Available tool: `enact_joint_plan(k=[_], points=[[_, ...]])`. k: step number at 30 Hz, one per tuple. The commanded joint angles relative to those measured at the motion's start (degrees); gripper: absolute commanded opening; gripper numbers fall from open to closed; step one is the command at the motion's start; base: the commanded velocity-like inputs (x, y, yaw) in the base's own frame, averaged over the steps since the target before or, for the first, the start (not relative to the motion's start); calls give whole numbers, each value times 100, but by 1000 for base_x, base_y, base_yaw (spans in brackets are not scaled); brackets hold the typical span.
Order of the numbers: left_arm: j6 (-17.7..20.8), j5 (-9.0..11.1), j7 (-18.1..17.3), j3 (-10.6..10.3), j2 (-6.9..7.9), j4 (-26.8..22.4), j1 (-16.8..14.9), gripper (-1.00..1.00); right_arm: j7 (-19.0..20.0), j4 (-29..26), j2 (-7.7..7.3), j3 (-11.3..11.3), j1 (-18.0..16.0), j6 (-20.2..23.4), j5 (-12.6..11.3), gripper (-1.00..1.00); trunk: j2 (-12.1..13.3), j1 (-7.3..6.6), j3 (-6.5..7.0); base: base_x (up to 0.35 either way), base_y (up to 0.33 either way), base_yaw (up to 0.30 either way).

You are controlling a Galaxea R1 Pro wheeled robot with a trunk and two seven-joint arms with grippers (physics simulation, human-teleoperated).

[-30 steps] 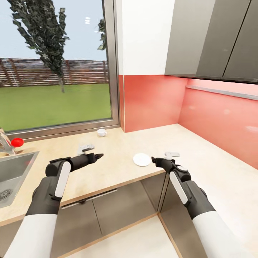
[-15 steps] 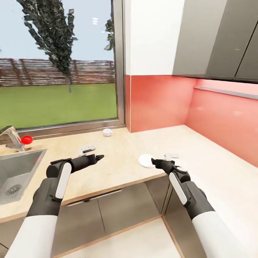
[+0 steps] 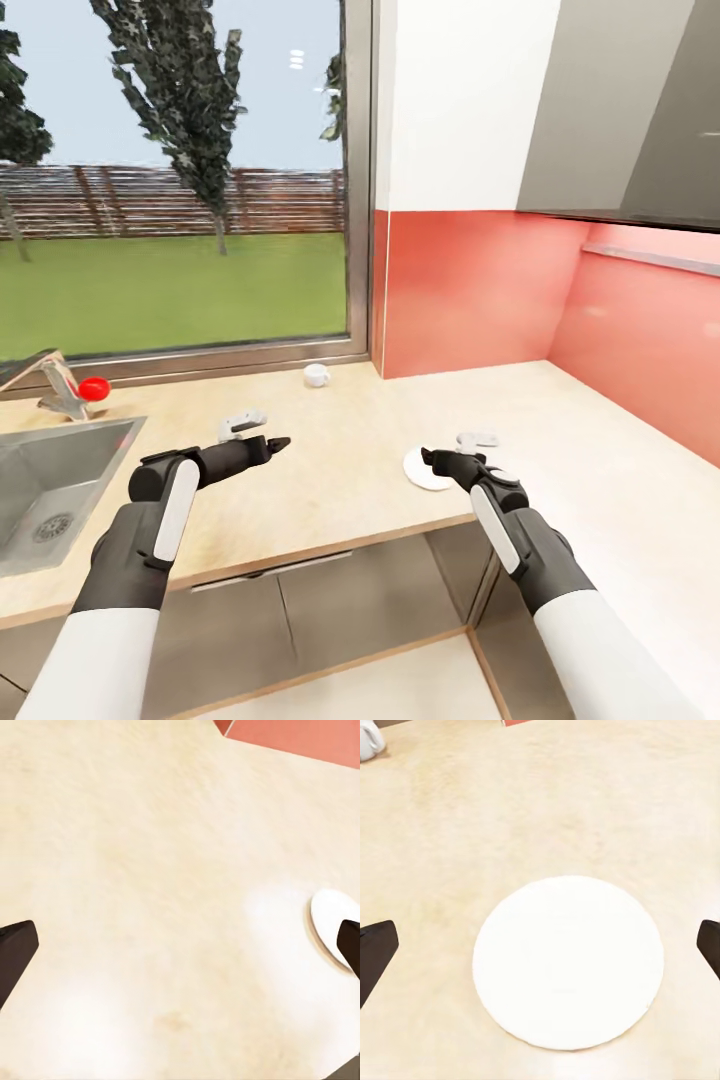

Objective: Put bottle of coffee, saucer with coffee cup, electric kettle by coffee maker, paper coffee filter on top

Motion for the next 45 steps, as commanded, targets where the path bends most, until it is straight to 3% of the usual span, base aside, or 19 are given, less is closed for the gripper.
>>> enact_joint_plan(k=[1, 26, 33, 45], points=[[29, -37, -53, 16, -5, -1, -7, 100, -57, -7, -5, 21, -5, 20, -60, 100, -9, 3, -10, 117, -8, 2], [29, -32, -46, 9, -30, 41, 1, 100, -57, -4, -2, 17, -5, 20, -60, 100, -9, 3, -10, 163, -31, 0], [29, 207, -52, -1, -52, 58, 76, 100, -64, 22, -7, 12, -5, 20, -68, 100, -9, 3, -10, 176, -55, 0], [29, 291, -54, -1, -62, 58, 97, 100, -61, 292, -2, 12, -5, 20, -343, 100, -9, 3, -10, 26, -11, -92]])
